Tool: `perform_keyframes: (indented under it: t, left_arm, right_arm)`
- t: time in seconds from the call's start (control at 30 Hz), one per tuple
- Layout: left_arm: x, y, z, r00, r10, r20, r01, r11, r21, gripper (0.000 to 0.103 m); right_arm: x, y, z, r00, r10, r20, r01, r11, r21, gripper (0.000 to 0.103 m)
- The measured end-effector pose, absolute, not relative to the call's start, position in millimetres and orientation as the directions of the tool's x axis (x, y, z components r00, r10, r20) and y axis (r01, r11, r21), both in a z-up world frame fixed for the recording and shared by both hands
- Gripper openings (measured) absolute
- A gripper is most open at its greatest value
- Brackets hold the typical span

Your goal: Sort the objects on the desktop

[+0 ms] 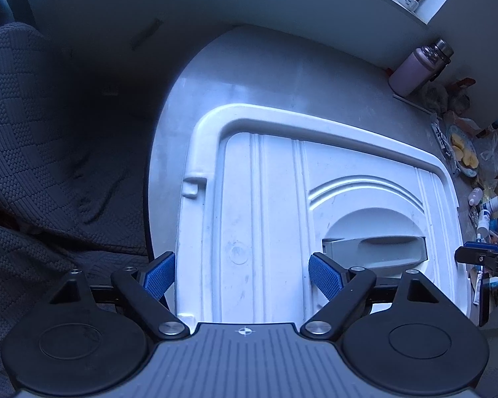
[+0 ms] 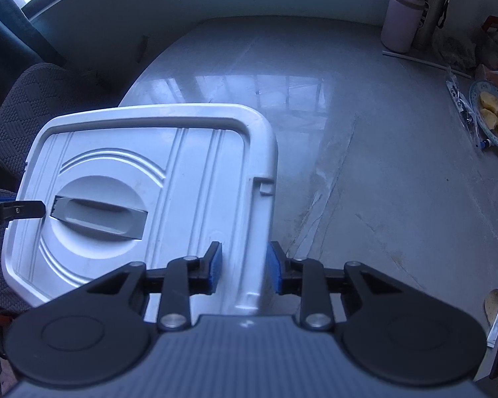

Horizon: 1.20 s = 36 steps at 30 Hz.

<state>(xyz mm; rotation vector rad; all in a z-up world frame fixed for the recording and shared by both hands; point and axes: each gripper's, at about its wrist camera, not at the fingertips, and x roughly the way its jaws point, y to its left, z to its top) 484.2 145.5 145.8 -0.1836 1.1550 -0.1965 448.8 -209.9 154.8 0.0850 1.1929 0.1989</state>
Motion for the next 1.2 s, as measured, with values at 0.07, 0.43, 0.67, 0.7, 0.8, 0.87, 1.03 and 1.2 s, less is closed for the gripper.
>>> perform_keyframes:
  t: [0.07, 0.43, 0.67, 0.7, 0.8, 0.87, 1.03, 1.2]
  left_arm:
    - [484.9, 143.9, 147.7, 0.393, -0.240, -0.887, 0.065, 0.970, -0.234, 0.087]
    - [477.1, 132.9, 155.3, 0.412, -0.166, -0.896, 0.100, 0.986, -0.137, 0.088]
    - [463.1, 136.0, 173.9, 0.489, -0.141, -0.861, 0.073, 0.990, -0.121, 0.088]
    - [460.8, 135.5, 177.7, 0.498, -0.144, -0.855, 0.076, 0.990, -0.122, 0.088]
    - [451.5, 132.4, 188.5, 0.539, -0.140, -0.830, 0.087, 0.990, -0.111, 0.088]
    - [442.5, 129.2, 194.4, 0.574, -0.125, -0.809, 0.092, 0.992, -0.088, 0.088]
    - [413.8, 131.6, 205.5, 0.663, -0.130, -0.738, 0.110, 0.991, -0.076, 0.088]
    - [370.7, 136.7, 215.2, 0.725, -0.187, -0.663, 0.113, 0.982, -0.153, 0.088]
  right_arm:
    - [448.6, -208.9, 154.8, 0.358, 0.188, -0.915, -0.111, 0.981, 0.159, 0.032]
    - [438.0, -206.6, 146.0, 0.372, 0.164, -0.913, -0.059, 0.986, 0.154, 0.074]
    - [420.9, -195.9, 157.3, 0.442, 0.152, -0.884, -0.025, 0.987, 0.157, 0.074]
    - [418.4, -193.9, 160.5, 0.451, 0.155, -0.879, -0.028, 0.987, 0.160, 0.074]
    - [410.3, -187.7, 170.1, 0.486, 0.147, -0.862, -0.030, 0.988, 0.152, 0.074]
    - [404.0, -183.6, 176.1, 0.510, 0.136, -0.850, -0.031, 0.990, 0.140, 0.074]
    - [374.3, -178.6, 190.6, 0.609, 0.130, -0.782, -0.027, 0.989, 0.143, 0.083]
    - [344.9, -171.1, 190.3, 0.643, 0.111, -0.758, -0.014, 0.991, 0.134, 0.088]
